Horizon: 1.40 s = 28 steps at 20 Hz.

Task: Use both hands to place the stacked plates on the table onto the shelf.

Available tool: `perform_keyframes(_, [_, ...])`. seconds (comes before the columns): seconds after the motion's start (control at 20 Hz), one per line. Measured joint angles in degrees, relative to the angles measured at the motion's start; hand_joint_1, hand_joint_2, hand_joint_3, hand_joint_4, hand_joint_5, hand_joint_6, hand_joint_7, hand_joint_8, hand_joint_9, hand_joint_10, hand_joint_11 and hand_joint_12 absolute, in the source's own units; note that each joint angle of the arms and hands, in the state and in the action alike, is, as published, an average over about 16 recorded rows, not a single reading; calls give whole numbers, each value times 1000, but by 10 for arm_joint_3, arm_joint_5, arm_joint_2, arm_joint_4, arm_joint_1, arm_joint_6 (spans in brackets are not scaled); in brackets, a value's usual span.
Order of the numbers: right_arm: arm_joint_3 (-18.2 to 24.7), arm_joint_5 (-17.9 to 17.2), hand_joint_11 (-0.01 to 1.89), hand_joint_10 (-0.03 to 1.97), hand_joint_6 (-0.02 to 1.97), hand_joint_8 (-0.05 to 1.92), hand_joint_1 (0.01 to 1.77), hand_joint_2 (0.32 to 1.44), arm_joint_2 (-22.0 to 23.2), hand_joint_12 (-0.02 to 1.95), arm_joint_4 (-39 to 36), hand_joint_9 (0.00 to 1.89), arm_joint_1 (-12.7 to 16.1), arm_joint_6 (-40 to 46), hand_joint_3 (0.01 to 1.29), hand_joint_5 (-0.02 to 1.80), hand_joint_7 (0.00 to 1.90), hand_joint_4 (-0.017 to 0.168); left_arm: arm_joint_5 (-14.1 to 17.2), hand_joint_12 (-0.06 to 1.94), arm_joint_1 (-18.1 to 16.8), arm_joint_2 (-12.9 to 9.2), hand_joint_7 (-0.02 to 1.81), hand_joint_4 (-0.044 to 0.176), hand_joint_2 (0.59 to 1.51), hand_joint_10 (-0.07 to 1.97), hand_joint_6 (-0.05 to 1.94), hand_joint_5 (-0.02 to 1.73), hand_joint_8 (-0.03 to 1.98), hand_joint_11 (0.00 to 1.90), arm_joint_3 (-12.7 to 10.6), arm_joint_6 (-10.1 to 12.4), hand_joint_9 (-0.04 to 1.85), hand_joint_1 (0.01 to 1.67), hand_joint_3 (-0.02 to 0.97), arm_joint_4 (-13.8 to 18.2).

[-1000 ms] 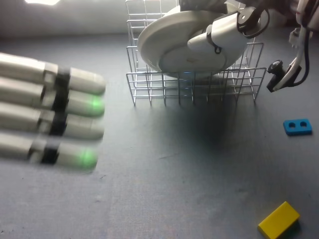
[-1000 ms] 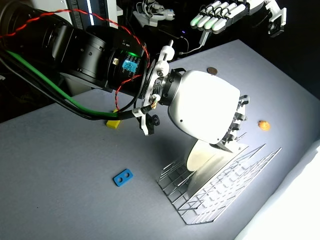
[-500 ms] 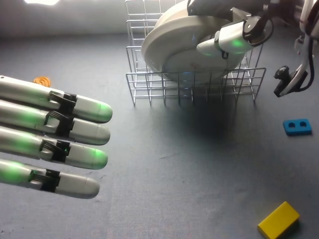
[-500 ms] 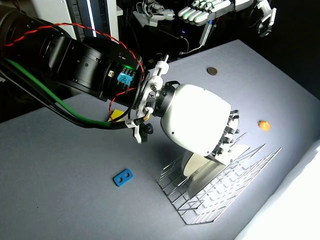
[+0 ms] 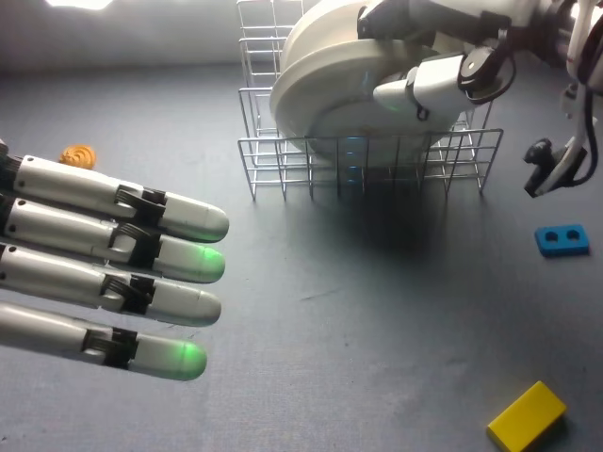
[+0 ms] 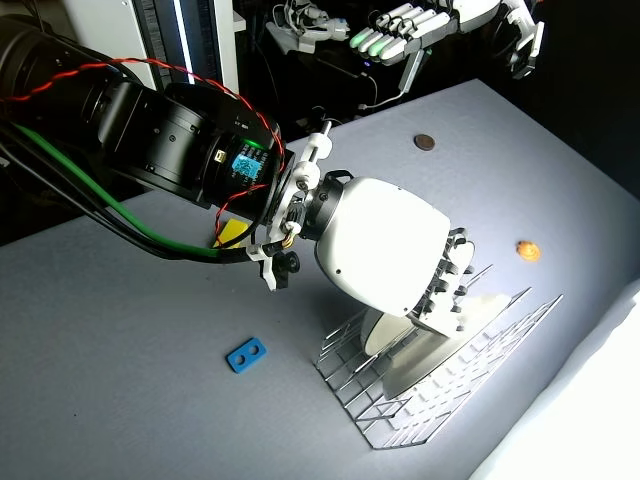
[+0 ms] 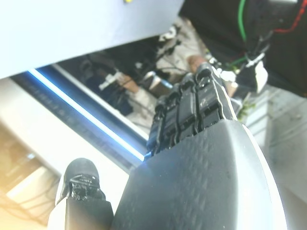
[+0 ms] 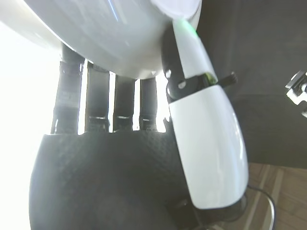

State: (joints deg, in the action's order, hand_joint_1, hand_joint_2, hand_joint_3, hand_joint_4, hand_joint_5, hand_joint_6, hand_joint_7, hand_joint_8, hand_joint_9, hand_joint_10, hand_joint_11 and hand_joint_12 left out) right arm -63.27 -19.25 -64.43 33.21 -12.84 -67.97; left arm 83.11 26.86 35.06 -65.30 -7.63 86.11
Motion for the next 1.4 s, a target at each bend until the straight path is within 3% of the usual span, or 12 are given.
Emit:
perform_keyframes(0.35, [9,2,231,587,439,191,998,1185,6,1422,-4,599,0,-1,10,656,801,-5,-1,10,-2,0,34,5,1121,7,17,20,1,22,4,-1,20,21,18,2])
perform_keyframes(0.65, [28,2,148,576,163,78,929,1194,21,1421,-19,527,11,-2,10,620,767,-3,1,11,-2,0,36,5,1121,7,17,21,1,26,4,-5,19,21,18,2])
perform_keyframes(0.8, [41,2,123,583,158,61,889,1203,32,1428,-39,501,18,-2,10,602,751,-3,1,11,-2,0,39,5,1121,7,17,25,0,29,3,-7,20,21,18,3])
perform_keyframes(1.0, [65,1,136,584,154,49,713,1213,51,1423,-92,512,23,-1,11,624,768,-3,-1,67,-4,1,87,5,1134,11,22,70,9,36,3,-10,64,21,17,2])
perform_keyframes(1.15, [93,0,197,638,220,131,553,1210,71,1445,-146,557,18,-2,11,665,803,-3,-3,328,-5,1,208,5,1152,114,97,178,117,70,2,-11,166,21,17,2])
perform_keyframes(1.3, [127,-2,338,877,508,439,395,1182,94,1542,-200,660,8,-3,11,731,863,-2,-5,684,-7,1,423,11,1158,447,381,372,453,218,2,-12,355,22,18,2])
perform_keyframes(1.4, [153,-4,486,1041,721,666,293,1163,113,1602,-235,762,-3,-5,11,811,933,0,-6,921,-8,2,611,28,1160,680,578,541,693,393,2,-12,545,31,18,1])
